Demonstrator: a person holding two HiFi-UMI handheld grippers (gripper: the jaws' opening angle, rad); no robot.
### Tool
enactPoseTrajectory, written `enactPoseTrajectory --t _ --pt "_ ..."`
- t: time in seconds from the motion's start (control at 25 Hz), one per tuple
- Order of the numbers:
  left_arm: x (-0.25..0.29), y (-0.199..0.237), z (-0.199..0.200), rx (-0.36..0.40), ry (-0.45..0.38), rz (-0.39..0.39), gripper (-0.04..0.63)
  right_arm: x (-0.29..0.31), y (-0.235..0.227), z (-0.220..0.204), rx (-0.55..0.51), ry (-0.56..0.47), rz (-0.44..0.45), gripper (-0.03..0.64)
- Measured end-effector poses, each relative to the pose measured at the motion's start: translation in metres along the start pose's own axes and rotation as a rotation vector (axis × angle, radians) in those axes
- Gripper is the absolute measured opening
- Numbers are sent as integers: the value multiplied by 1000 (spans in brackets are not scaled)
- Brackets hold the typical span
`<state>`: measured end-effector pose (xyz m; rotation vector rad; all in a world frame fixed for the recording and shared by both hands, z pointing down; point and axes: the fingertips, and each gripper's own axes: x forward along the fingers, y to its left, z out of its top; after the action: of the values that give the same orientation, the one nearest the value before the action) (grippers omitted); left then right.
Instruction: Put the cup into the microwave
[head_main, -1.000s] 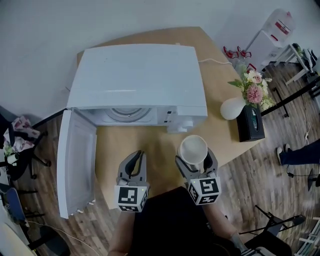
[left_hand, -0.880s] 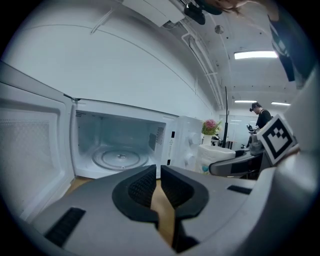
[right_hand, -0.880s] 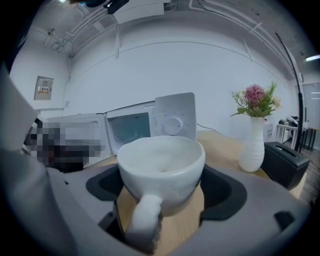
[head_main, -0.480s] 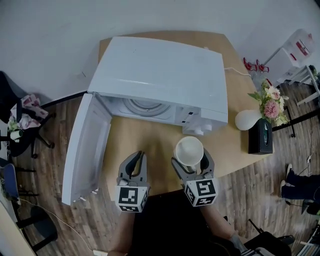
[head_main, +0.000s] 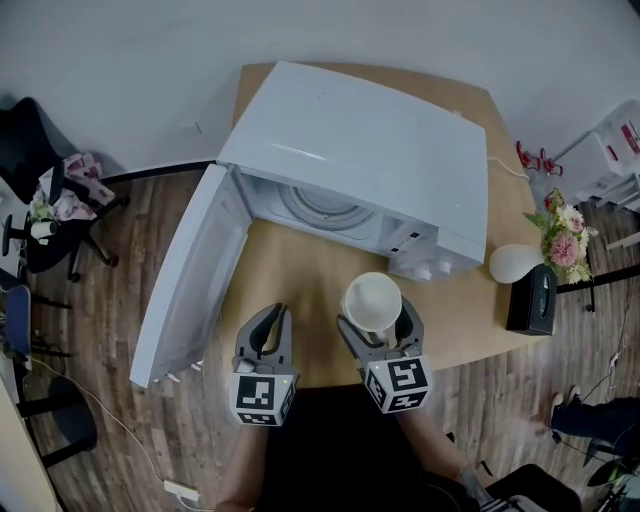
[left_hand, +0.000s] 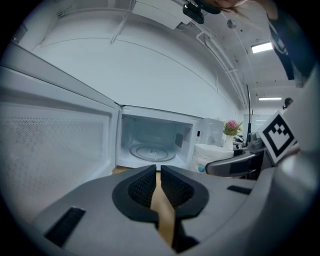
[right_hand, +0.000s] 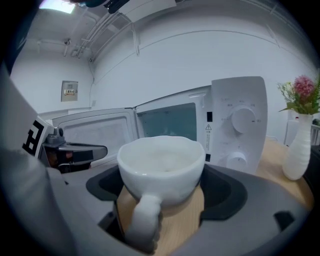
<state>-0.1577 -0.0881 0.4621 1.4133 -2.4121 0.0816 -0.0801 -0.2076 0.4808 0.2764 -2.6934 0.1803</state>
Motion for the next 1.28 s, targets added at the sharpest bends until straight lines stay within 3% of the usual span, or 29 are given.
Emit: enactPoseTrajectory --t 0.44,1.28 --pt "-17 27 -10 -43 2 107 8 28 26 7 -17 9 98 430" --pt "-2 42 -18 -71 19 155 8 92 30 48 -53 -43 149 430"
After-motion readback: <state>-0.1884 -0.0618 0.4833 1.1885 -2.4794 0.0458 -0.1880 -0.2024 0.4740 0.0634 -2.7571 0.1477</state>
